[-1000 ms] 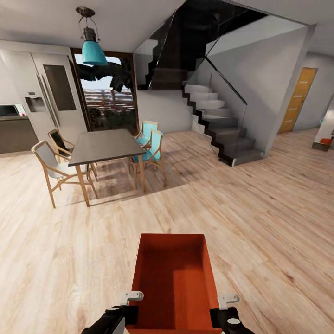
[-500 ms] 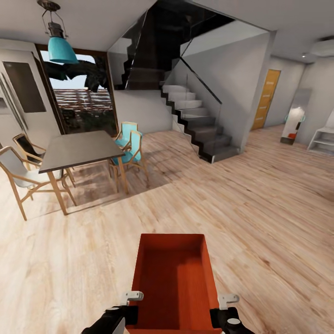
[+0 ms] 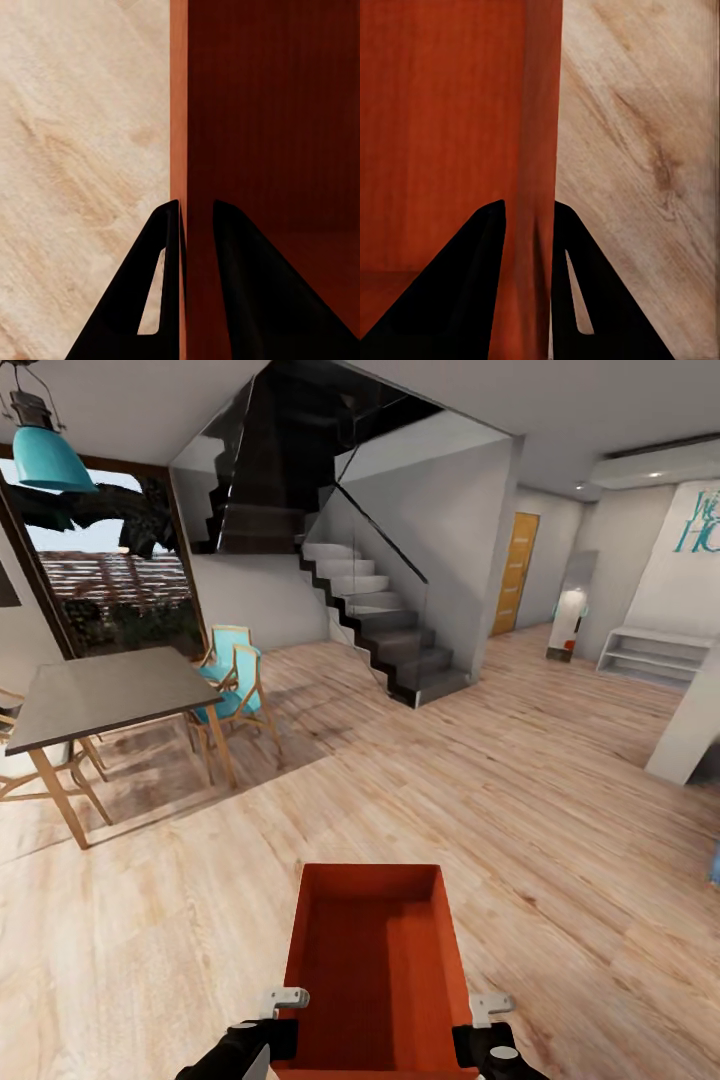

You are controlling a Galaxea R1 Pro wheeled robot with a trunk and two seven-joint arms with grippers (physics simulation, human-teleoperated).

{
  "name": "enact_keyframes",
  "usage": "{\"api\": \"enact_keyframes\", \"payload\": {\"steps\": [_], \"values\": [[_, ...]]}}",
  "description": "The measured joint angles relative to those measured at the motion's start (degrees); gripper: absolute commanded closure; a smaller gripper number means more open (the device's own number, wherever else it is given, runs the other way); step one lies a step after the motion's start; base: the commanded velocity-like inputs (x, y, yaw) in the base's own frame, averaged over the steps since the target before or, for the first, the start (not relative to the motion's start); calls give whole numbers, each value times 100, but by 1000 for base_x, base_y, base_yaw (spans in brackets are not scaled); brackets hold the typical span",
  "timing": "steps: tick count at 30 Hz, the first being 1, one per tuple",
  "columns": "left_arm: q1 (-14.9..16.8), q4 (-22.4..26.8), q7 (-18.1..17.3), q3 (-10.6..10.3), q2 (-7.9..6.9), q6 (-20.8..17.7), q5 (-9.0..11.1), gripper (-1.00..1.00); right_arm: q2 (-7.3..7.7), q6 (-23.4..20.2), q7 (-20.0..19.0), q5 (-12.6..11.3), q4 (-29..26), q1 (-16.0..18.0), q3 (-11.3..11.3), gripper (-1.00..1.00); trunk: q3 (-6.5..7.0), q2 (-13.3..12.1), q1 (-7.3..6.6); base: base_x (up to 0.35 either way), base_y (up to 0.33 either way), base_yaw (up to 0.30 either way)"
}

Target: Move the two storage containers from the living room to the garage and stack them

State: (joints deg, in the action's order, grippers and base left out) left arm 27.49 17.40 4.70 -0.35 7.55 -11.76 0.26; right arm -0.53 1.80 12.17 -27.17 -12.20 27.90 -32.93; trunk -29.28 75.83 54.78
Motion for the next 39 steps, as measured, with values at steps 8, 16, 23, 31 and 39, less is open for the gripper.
{"api": "enact_keyframes", "payload": {"steps": [8,16,23,31,39], "values": [[0,1,1,-1,2,-13,-8,100,0,0,-14,5,14,0,11,100,0,0,0,0,0,-284],[0,1,1,-3,3,-15,-10,100,0,0,-17,8,16,0,15,100,0,0,0,0,0,-284],[0,0,3,2,8,10,-21,100,0,33,-14,4,26,1,12,100,0,0,0,0,0,-284],[-1,-2,-1,3,7,43,-23,100,-1,64,-11,-4,30,2,5,100,0,0,0,9,0,-156],[-1,4,-8,4,-4,0,-7,100,-1,-5,5,1,-8,1,-1,100,0,0,-3,269,0,-3]]}}
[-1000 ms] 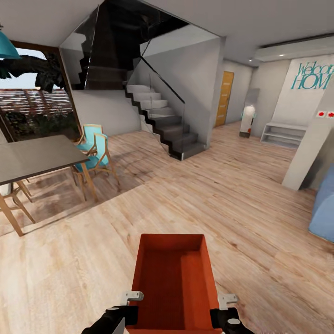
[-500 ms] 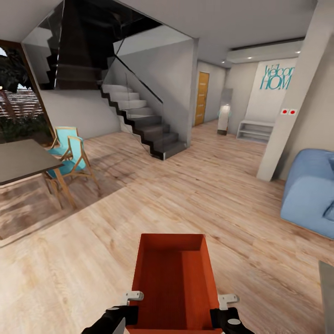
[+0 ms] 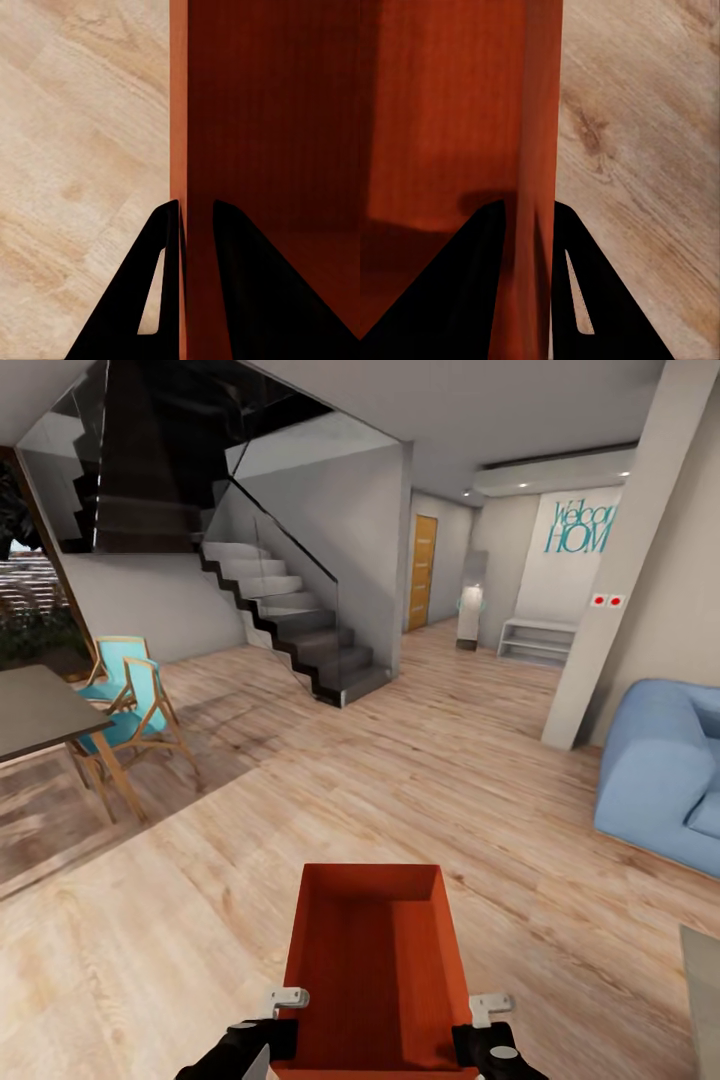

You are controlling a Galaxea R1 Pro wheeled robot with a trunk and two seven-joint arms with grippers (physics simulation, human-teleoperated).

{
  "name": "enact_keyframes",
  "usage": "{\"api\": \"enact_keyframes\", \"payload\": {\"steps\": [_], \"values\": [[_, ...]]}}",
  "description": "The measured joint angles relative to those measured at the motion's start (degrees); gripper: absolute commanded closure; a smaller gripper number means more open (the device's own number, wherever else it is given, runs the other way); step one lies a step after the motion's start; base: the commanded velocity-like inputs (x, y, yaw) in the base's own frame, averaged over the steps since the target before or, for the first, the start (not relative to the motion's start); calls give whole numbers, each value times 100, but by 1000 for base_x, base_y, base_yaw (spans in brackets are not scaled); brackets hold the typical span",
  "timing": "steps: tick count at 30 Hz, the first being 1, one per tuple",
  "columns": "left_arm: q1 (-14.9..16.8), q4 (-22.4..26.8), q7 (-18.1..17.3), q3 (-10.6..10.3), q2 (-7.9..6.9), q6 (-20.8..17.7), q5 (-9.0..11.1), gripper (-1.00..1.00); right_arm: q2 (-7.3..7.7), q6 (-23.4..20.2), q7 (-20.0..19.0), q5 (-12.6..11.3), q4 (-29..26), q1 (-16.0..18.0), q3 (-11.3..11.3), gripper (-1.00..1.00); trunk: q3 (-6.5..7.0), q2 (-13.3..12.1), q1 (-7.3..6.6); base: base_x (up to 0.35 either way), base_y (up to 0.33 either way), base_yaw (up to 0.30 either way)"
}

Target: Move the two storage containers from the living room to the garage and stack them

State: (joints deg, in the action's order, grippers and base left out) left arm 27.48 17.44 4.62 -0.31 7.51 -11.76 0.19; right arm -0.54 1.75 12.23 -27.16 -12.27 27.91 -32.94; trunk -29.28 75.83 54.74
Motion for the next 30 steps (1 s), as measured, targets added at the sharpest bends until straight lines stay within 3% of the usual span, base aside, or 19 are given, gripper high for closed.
{"api": "enact_keyframes", "payload": {"steps": [25,30], "values": [[0,9,-1,-6,1,2,-2,100,4,6,-1,0,-8,-1,3,100,0,0,0,321,0,0],[0,4,-1,-11,3,61,-2,100,4,67,1,-8,5,0,-4,100,0,0,3,127,0,0]]}}
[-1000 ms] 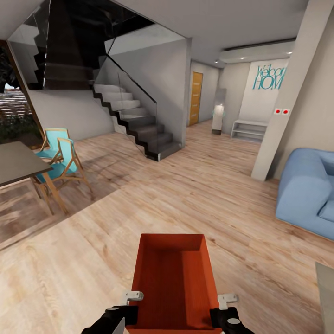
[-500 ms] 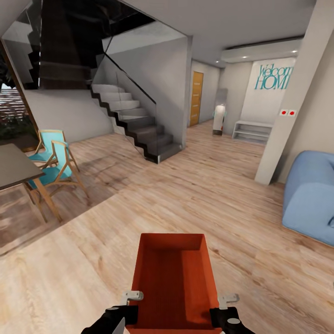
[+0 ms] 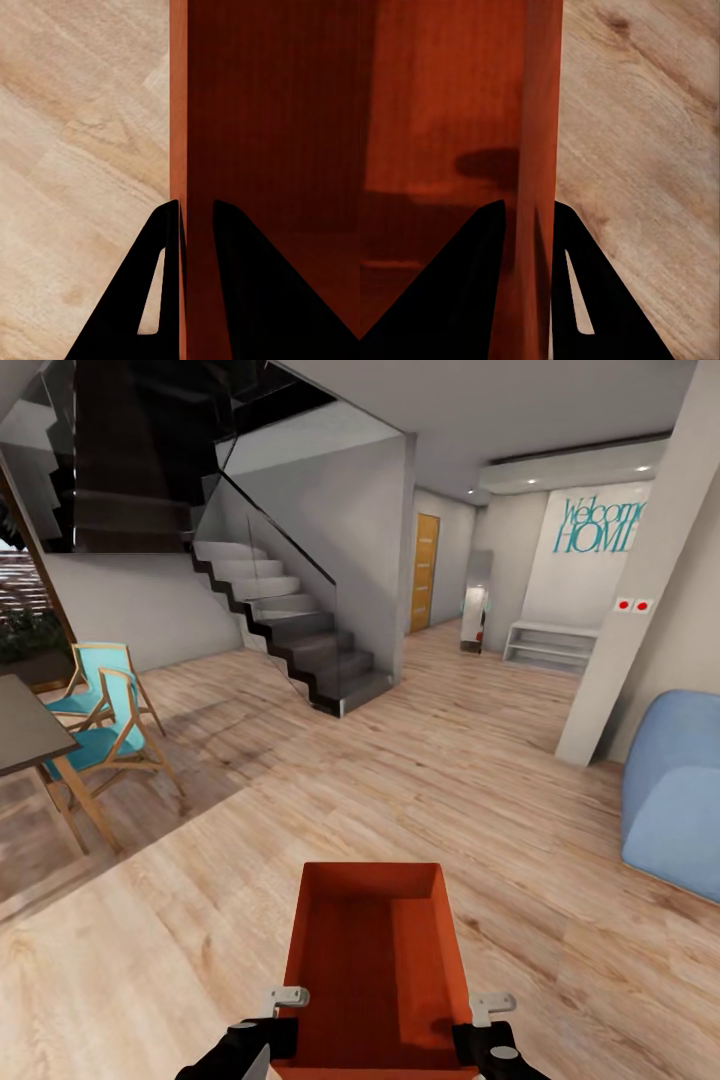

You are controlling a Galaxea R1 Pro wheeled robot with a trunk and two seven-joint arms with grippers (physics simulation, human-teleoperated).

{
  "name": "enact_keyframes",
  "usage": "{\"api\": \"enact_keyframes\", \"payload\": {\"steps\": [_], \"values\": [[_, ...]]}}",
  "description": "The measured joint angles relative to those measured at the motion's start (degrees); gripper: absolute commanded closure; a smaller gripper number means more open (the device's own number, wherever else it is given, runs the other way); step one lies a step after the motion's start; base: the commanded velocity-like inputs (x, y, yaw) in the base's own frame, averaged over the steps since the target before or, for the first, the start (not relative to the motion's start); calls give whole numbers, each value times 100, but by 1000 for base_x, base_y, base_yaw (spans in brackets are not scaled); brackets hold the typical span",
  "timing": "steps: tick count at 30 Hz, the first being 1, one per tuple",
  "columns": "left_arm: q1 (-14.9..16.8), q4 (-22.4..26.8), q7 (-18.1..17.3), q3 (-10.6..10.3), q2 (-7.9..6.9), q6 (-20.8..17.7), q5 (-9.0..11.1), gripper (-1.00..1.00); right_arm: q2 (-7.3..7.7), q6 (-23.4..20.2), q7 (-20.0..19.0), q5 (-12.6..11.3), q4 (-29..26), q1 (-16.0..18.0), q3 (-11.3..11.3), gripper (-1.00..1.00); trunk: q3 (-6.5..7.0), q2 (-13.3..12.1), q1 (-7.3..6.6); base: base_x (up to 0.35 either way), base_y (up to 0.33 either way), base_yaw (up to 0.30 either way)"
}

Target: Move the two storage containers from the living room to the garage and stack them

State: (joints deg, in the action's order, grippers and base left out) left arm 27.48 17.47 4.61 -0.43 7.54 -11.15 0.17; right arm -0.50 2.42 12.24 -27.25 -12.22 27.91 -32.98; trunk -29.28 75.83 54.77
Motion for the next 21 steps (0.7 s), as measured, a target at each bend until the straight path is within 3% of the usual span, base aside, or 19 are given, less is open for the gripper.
{"api": "enact_keyframes", "payload": {"steps": [9,21], "values": [[-1,2,0,2,0,-11,-8,100,-4,7,-6,2,16,0,7,100,0,0,1,23,0,0],[0,4,-1,10,1,-38,-21,100,-5,-13,-12,5,17,0,13,100,0,0,-3,301,0,0]]}}
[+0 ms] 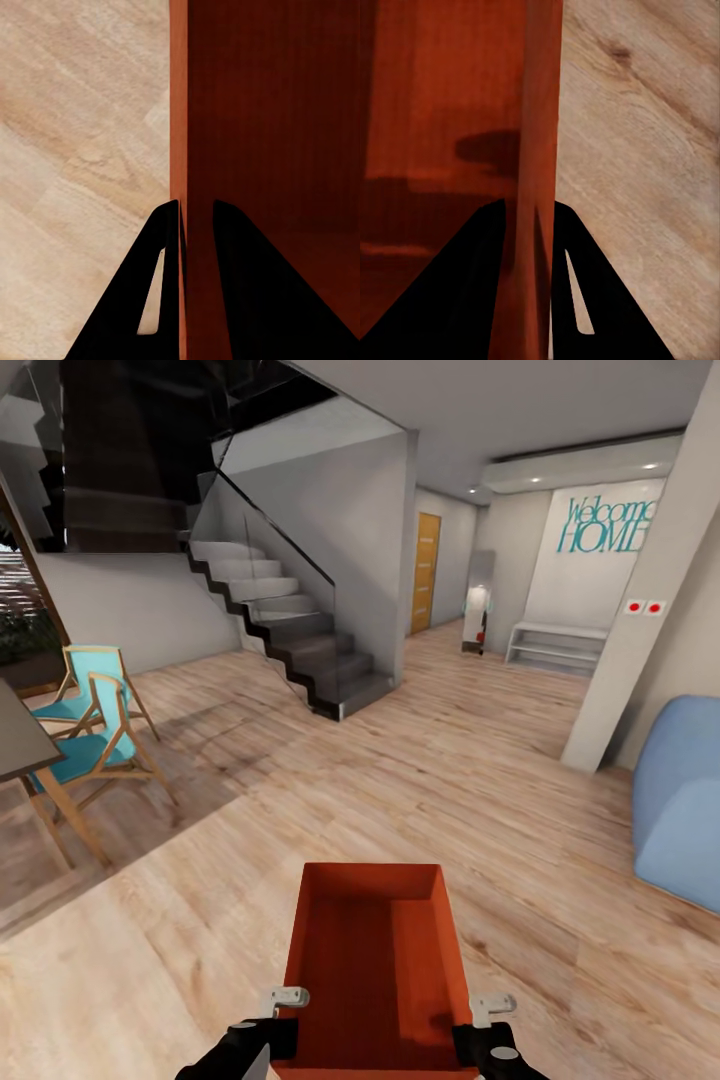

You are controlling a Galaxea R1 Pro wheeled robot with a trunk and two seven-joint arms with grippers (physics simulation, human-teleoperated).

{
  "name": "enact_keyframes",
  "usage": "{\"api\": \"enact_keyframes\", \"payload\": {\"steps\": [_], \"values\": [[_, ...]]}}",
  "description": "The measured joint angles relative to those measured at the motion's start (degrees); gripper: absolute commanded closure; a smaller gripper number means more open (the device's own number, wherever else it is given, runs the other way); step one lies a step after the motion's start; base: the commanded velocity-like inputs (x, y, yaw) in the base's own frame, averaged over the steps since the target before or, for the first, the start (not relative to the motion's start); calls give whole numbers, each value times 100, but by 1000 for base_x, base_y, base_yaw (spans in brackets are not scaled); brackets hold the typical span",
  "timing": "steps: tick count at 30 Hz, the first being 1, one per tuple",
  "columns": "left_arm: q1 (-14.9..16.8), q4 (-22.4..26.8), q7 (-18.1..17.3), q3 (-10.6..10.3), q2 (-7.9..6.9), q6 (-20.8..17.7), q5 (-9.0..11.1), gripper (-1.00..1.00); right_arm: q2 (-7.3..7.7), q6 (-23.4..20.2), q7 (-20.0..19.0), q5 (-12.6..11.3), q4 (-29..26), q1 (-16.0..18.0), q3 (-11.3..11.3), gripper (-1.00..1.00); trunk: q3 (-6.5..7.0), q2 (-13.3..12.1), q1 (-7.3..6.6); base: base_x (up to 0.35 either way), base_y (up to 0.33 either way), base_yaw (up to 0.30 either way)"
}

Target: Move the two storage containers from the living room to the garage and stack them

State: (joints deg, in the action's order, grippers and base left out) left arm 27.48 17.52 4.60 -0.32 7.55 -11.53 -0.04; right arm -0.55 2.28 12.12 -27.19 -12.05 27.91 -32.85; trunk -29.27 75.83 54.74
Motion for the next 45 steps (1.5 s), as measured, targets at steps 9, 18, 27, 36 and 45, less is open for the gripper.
{"api": "enact_keyframes", "payload": {"steps": [9,18,27,36,45], "values": [[1,-3,0,-1,1,1,-1,100,1,5,-1,-9,3,-1,-4,100,0,0,0,322,0,-139],[1,-3,0,-1,1,4,-1,100,1,7,0,-9,3,-1,-4,100,0,0,0,322,0,-250],[0,2,0,-1,1,-2,-3,100,0,7,-3,-9,5,0,-2,100,0,0,0,322,0,-203],[0,0,0,-1,0,-1,-1,100,0,2,-2,-9,3,0,-5,100,0,0,0,322,0,-5],[1,0,0,4,0,-8,2,100,6,-24,4,-9,-21,-1,-11,100,0,0,0,322,0,0]]}}
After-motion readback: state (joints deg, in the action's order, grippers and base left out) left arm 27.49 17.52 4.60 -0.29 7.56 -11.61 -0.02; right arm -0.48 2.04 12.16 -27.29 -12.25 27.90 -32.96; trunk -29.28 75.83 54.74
